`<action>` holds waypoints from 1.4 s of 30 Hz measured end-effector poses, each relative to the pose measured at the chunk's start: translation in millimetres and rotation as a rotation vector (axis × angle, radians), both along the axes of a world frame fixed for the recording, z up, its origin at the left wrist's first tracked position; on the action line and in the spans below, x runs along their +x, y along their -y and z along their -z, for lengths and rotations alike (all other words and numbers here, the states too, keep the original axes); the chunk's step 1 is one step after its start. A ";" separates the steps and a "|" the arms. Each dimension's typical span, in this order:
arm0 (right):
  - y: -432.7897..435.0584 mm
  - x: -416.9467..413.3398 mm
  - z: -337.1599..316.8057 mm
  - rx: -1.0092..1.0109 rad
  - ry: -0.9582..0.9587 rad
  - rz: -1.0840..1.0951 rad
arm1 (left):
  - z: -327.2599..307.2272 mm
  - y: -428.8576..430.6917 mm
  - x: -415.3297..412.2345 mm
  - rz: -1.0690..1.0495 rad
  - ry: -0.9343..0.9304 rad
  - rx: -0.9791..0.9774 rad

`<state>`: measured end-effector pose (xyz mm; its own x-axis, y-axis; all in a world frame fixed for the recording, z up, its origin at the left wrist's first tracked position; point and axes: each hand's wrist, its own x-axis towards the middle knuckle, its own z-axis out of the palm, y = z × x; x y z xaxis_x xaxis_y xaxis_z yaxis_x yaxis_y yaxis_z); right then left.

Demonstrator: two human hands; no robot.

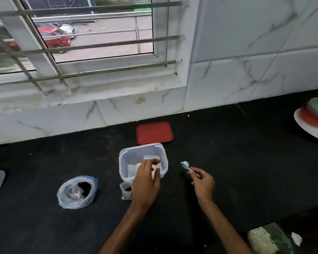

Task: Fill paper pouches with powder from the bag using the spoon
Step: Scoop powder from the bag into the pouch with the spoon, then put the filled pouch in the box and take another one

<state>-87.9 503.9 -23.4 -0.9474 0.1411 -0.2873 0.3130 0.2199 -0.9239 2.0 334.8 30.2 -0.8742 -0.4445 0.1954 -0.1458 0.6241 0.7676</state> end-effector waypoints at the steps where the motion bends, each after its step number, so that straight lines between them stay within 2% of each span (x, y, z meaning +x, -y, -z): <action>1: -1.4 -3.1 10.7 0.133 -0.059 -0.044 | 2.8 -2.2 -2.6 0.011 0.038 -0.021; 5: -0.8 -2.6 44.1 0.450 -0.161 -0.266 | 9.2 -6.9 -5.8 0.069 0.134 -0.142; 8: -2.0 3.9 53.4 0.564 -0.285 -0.363 | 10.0 -8.0 -2.3 0.094 0.163 -0.204; 11: -3.4 5.2 52.2 0.640 -0.384 -0.428 | 8.1 1.5 7.6 0.089 0.137 -0.196; 13: -0.1 8.3 47.1 0.670 -0.423 -0.421 | 2.6 22.7 19.5 0.014 0.060 -0.080; 15: 6.7 14.4 35.1 0.637 -0.486 -0.413 | -3.1 54.5 32.0 -0.161 -0.076 0.092; 17: 21.5 25.9 21.2 0.496 -0.565 -0.490 | -3.3 87.3 47.6 -0.296 -0.128 0.183; 20: 54.7 47.7 11.7 0.312 -0.535 -0.689 | 8.2 119.2 70.9 -0.262 -0.001 0.155; 23: 85.1 66.1 13.9 0.340 -0.462 -0.886 | 27.7 131.8 87.9 -0.126 0.183 0.126; 25: 97.3 71.9 15.9 0.380 -0.459 -0.932 | 39.0 130.0 90.9 -0.059 0.271 0.153; 34: 112.9 73.4 9.0 0.459 -0.567 -0.828 | 53.1 116.3 87.6 -0.085 0.164 0.212; 42: 117.9 85.8 3.2 0.469 -0.531 -0.804 | 53.8 119.6 87.3 -0.032 0.156 0.218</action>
